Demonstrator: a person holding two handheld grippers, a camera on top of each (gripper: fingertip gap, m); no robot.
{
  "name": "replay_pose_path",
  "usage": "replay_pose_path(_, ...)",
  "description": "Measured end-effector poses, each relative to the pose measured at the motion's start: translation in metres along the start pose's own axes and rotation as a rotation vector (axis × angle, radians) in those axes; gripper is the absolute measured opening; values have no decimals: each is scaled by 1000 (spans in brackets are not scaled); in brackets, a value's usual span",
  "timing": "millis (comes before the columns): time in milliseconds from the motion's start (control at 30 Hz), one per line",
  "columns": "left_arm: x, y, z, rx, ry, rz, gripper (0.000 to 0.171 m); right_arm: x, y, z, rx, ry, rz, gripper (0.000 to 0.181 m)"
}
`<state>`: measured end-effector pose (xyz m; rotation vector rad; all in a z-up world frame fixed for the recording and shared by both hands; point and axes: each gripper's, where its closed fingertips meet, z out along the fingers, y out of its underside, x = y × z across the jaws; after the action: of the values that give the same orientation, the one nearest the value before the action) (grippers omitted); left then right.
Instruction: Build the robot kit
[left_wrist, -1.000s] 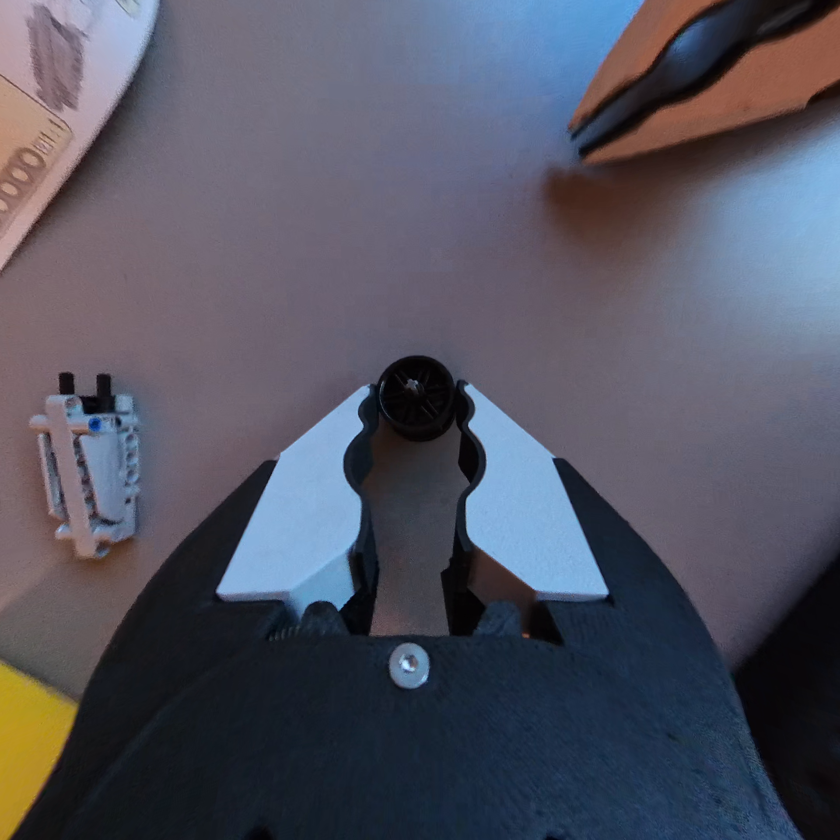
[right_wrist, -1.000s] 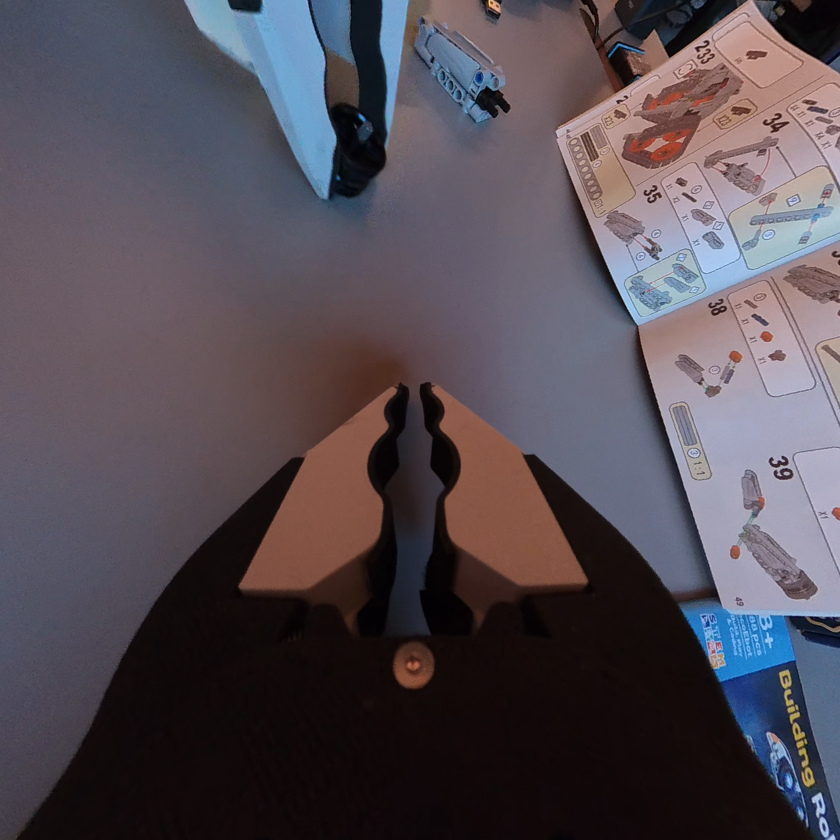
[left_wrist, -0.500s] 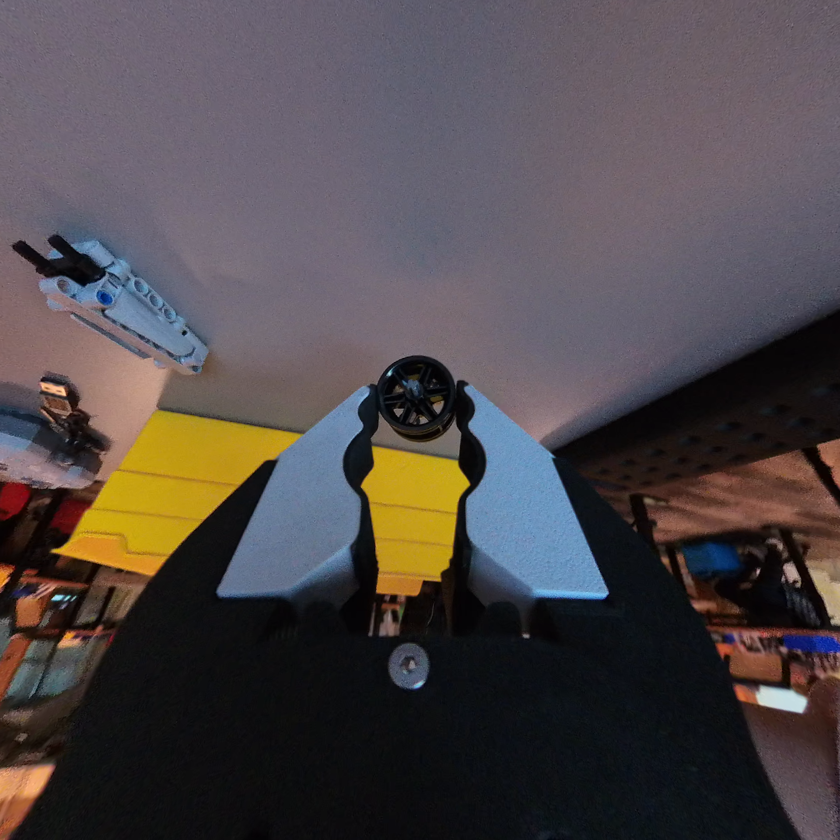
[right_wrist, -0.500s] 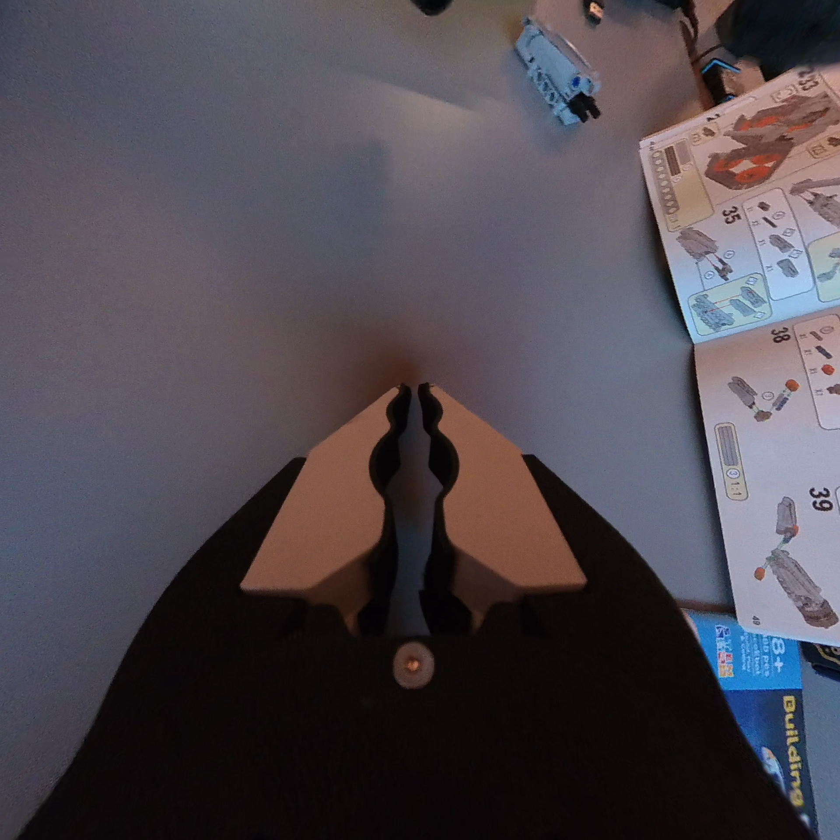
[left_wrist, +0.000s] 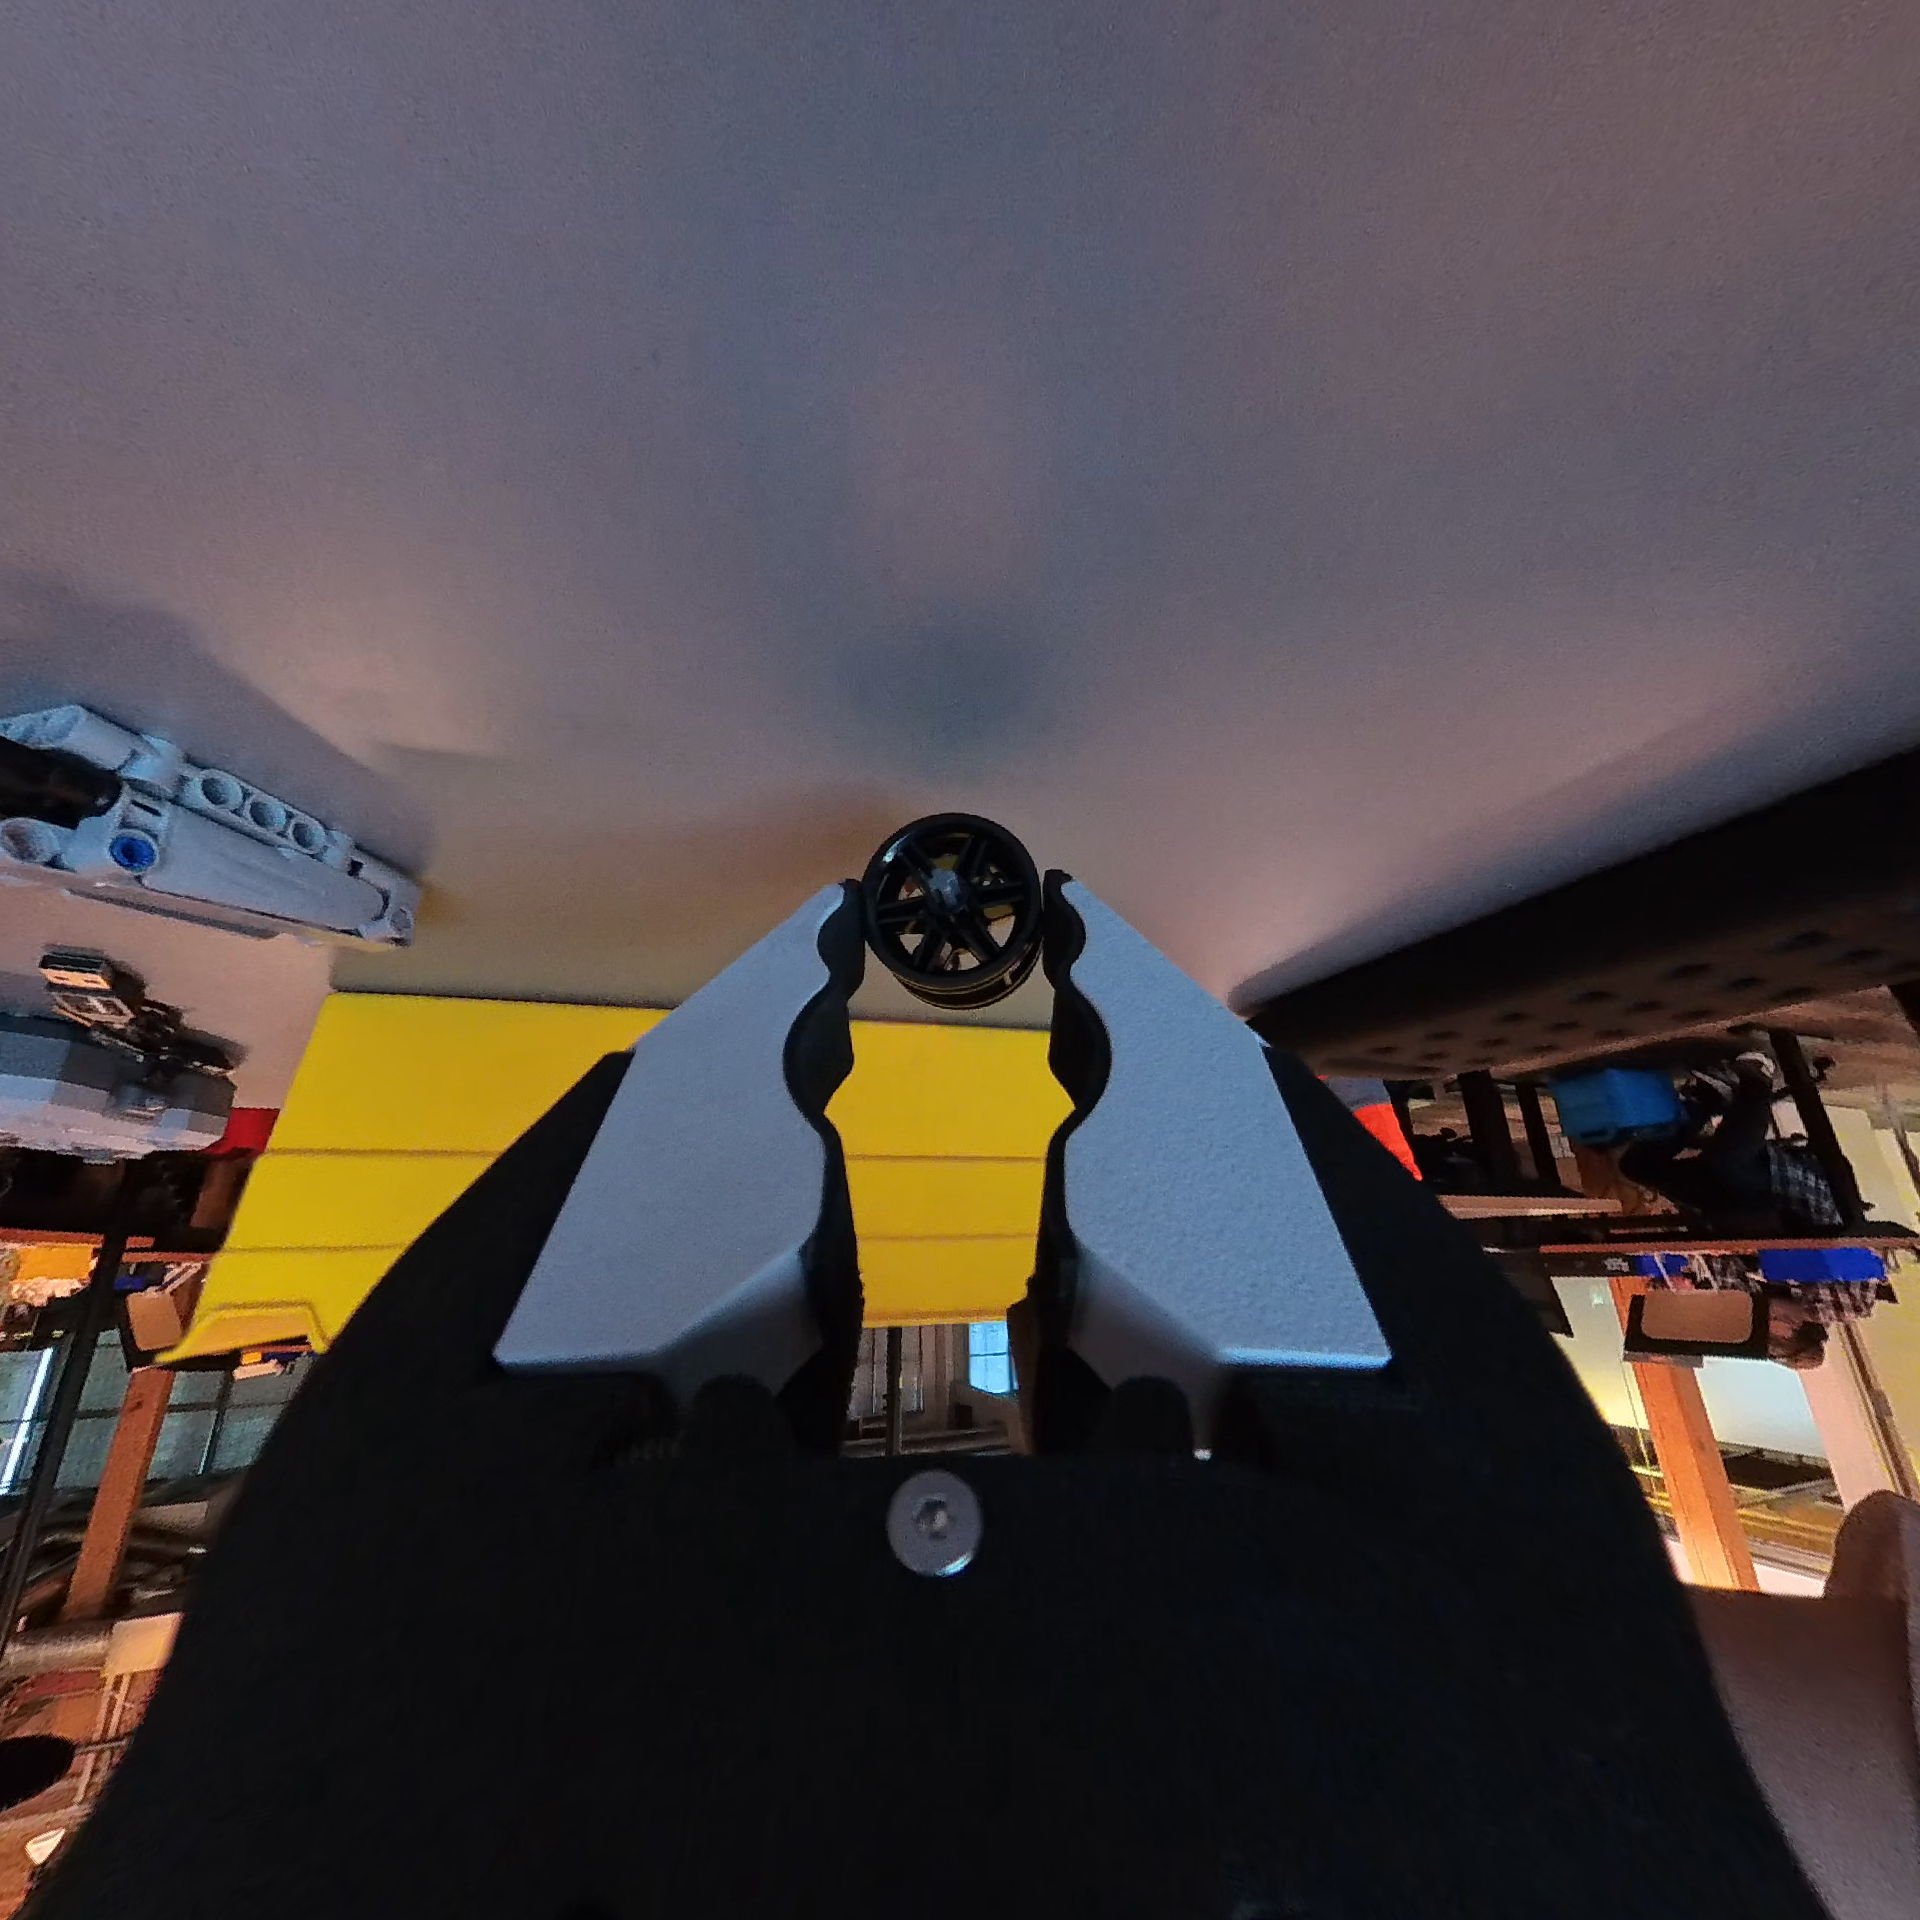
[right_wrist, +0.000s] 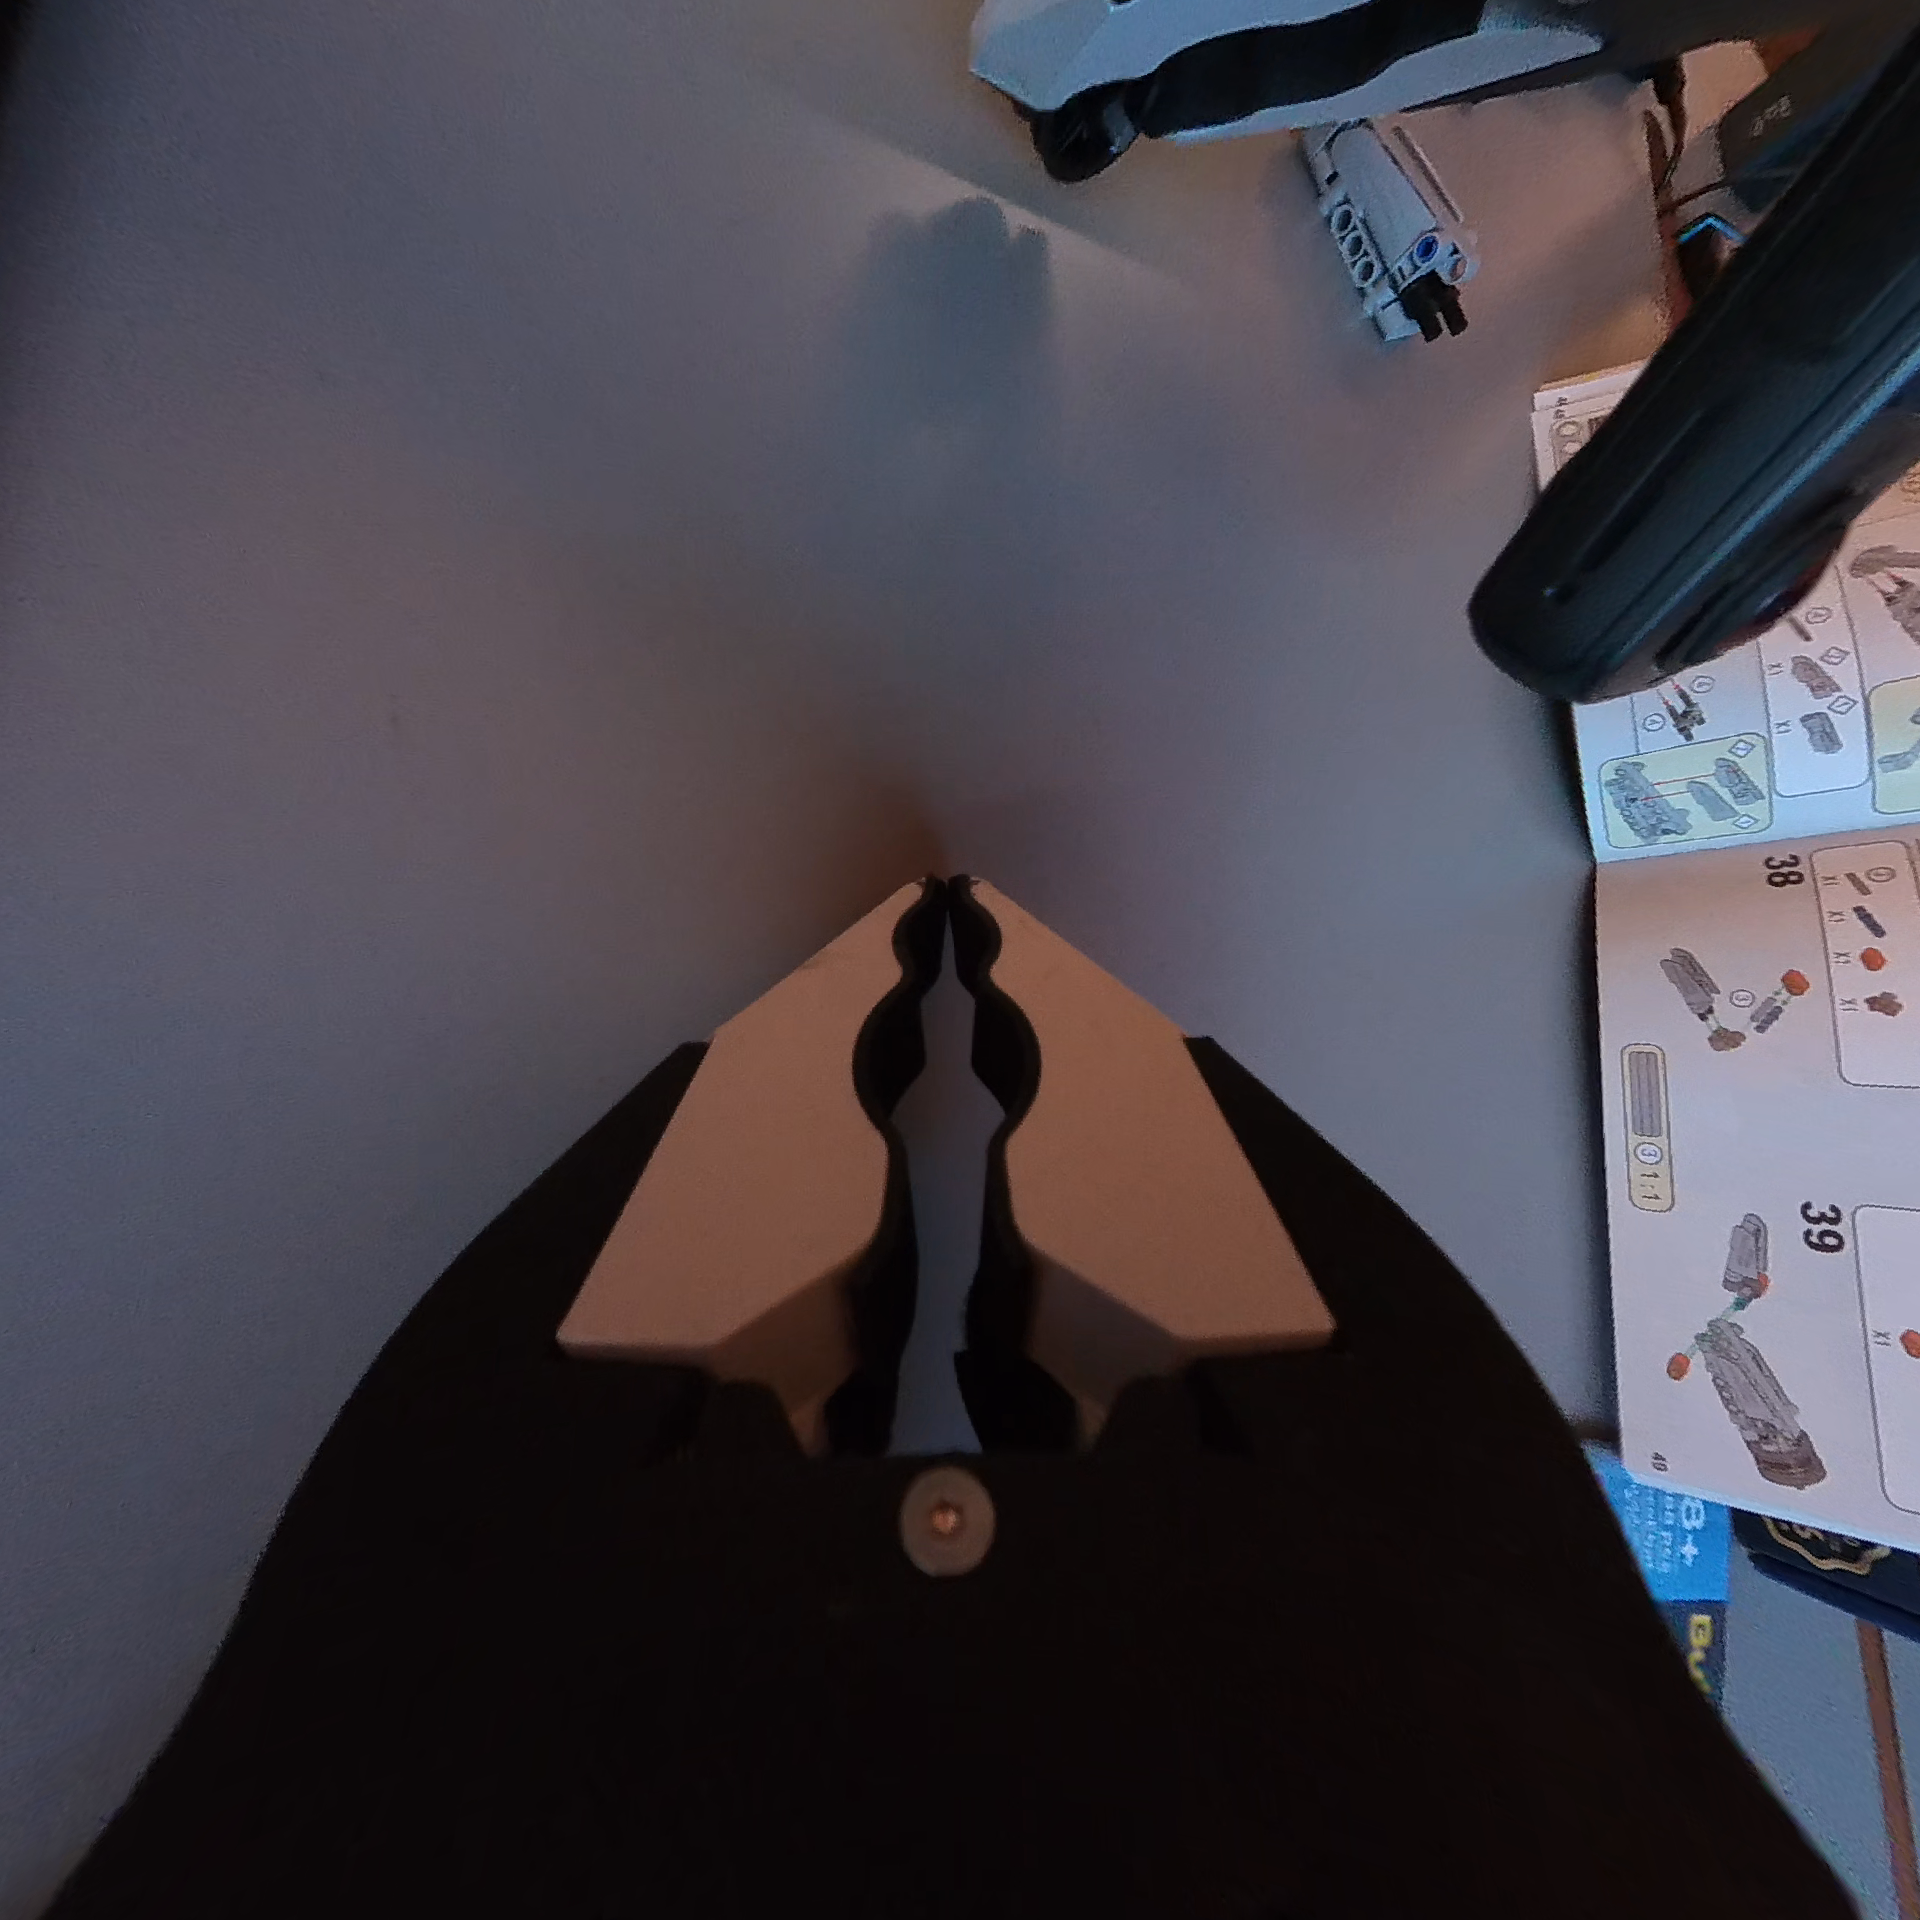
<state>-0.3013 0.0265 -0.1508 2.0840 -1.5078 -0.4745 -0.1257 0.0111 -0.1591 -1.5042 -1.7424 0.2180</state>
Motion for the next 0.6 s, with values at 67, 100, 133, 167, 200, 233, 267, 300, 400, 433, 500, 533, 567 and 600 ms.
replay_pose_path(67, 0, -1, 2, -1, 3, -5, 32, 0, 0, 0, 5, -7, 13, 0)
replay_pose_path(100, 0, -2, 3, -6, 7, -7, 32, 0, 0, 0, 6, -8, 17, 0)
replay_pose_path(133, 0, -2, 4, -13, 11, -8, 32, 0, 0, 0, 7, -9, 21, 0)
replay_pose_path(167, 0, -2, 5, -18, 11, -6, 32, 0, 0, 0, 8, -9, 25, 0)
replay_pose_path(200, 0, -3, 5, -18, 10, -3, 32, 1, 0, 1, 9, -10, 29, 1)
replay_pose_path(233, 0, -4, 6, -15, 12, -2, 32, 1, 0, 1, 10, -10, 33, 0)
replay_pose_path(267, 0, -6, 6, -13, 17, -2, 32, 1, 0, 1, 12, -11, 35, 0)
replay_pose_path(300, 1, -7, 6, -9, 22, -3, 32, 1, 0, 1, 13, -12, 37, 0)
replay_pose_path(400, 2, -10, 7, -1, 31, -3, 33, 1, 0, 1, 15, -16, 45, 0)
replay_pose_path(433, 2, -10, 7, -3, 34, -5, 33, 1, 0, 1, 15, -17, 47, 0)
replay_pose_path(500, 2, -10, 7, -6, 38, -6, 33, 1, 0, 1, 16, -18, 48, 1)
replay_pose_path(533, 1, -10, 7, -6, 40, -7, 33, 1, 0, 1, 16, -19, 49, 1)
replay_pose_path(567, 1, -10, 7, -6, 41, -8, 32, 1, 0, 1, 17, -19, 51, 1)
replay_pose_path(600, 1, -10, 7, -5, 41, -11, 33, 1, 0, 1, 17, -20, 52, 0)
